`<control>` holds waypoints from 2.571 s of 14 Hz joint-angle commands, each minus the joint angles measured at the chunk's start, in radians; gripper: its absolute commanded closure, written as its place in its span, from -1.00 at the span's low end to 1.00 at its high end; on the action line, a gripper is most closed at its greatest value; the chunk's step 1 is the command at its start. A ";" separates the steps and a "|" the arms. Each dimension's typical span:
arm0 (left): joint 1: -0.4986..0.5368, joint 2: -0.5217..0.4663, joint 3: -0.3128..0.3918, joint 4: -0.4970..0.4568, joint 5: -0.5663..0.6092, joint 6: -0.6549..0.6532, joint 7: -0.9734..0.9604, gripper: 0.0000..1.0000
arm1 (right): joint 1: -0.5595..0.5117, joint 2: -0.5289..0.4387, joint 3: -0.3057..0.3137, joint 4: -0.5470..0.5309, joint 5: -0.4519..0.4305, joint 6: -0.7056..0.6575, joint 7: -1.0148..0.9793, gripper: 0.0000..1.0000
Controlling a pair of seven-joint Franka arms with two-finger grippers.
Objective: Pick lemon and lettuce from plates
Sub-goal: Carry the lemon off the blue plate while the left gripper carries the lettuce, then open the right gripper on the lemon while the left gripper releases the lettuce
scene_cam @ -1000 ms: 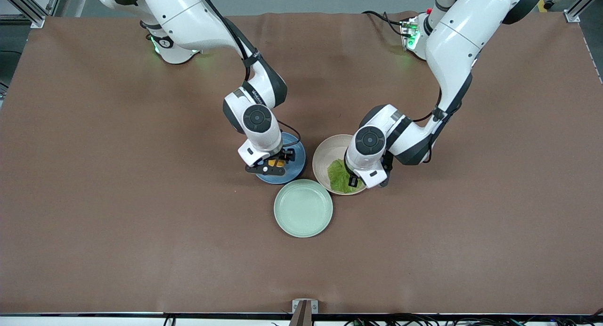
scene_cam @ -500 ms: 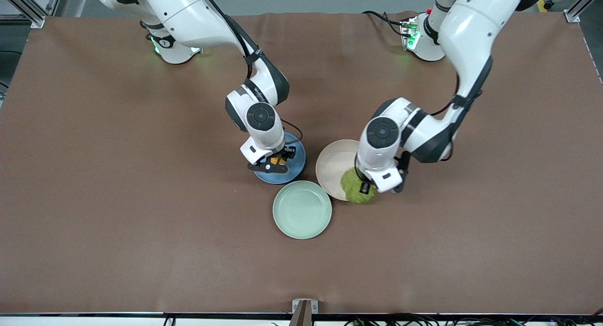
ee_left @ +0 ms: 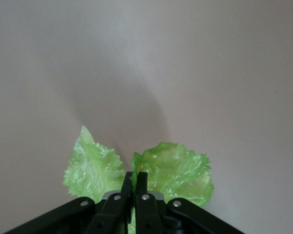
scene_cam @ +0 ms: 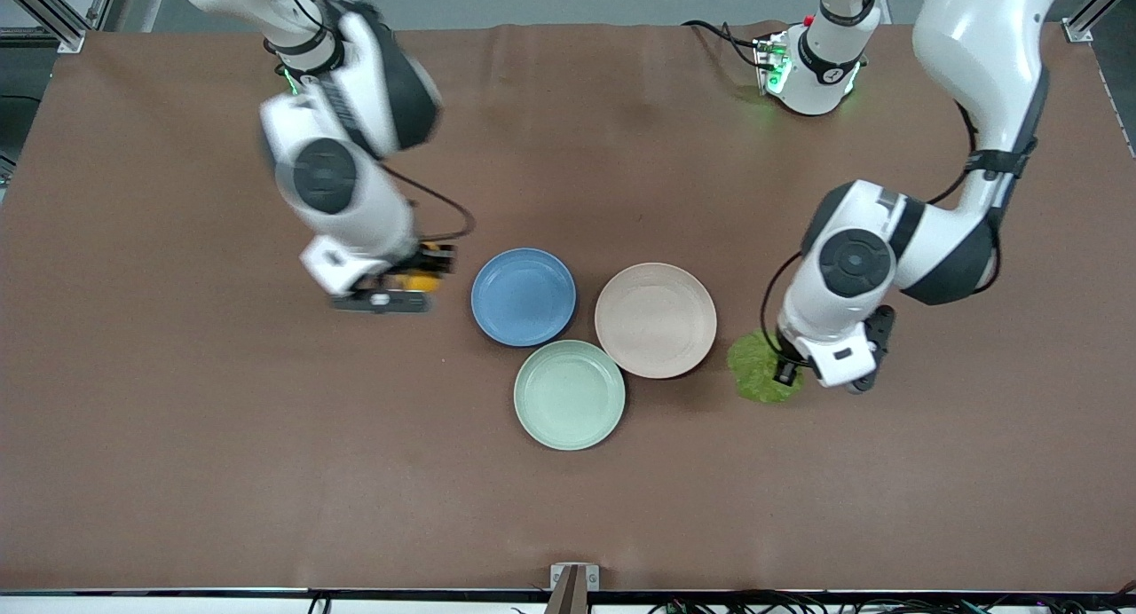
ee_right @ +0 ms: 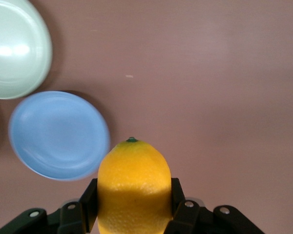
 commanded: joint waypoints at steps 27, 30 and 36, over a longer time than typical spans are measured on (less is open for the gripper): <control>0.339 -0.111 -0.125 0.095 -0.017 -0.196 0.864 -1.00 | -0.536 0.132 0.022 -0.408 -0.025 0.624 -0.622 -1.00; 0.339 -0.156 -0.135 0.145 -0.023 -0.293 1.003 -1.00 | -0.535 -0.006 0.023 -0.341 -0.020 0.392 -0.611 -1.00; 0.355 -0.305 -0.131 0.151 -0.152 -0.405 1.201 -1.00 | -0.509 -0.204 0.031 -0.151 -0.020 -0.022 -0.514 -1.00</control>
